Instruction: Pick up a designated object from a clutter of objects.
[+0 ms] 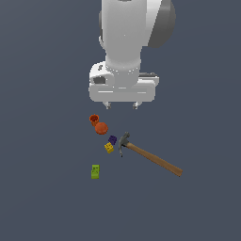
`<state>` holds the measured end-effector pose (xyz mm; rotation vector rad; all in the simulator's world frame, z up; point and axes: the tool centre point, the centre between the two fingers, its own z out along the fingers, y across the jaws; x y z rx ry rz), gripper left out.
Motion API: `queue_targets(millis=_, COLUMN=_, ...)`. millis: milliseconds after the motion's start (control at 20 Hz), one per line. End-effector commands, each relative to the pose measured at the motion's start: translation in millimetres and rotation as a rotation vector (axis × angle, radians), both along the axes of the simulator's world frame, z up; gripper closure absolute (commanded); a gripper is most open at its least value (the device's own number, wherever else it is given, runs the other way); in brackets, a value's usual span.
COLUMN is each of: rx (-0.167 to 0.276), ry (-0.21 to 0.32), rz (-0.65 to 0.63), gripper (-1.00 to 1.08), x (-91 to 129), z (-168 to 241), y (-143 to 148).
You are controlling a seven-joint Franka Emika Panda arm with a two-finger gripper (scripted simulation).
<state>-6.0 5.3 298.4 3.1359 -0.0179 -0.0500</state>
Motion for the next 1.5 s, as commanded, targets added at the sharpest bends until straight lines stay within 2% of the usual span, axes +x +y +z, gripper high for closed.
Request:
queue_targets(millis=0, rx=0.000, ry=0.000, rz=0.000, gripper=-0.92, x=0.0, z=0.0, y=0.0)
queue_targets(millis=450, rx=-0.023, ry=0.025, rz=-0.014, gripper=-0.92, x=-5.4, z=-10.3, y=-8.4)
queue_targets(millis=850, rx=-0.022, ry=0.024, rz=-0.036, gripper=-0.92, x=-5.6, z=-13.5, y=-9.7)
queue_targets(millis=1150, rx=-0.019, ry=0.020, rz=-0.115, gripper=-0.92, x=-6.8, z=-25.4, y=-15.2)
queue_targets(millis=1450, rx=-0.015, ry=0.015, rz=-0.251, gripper=-0.92, x=-9.6, z=-45.2, y=-24.4)
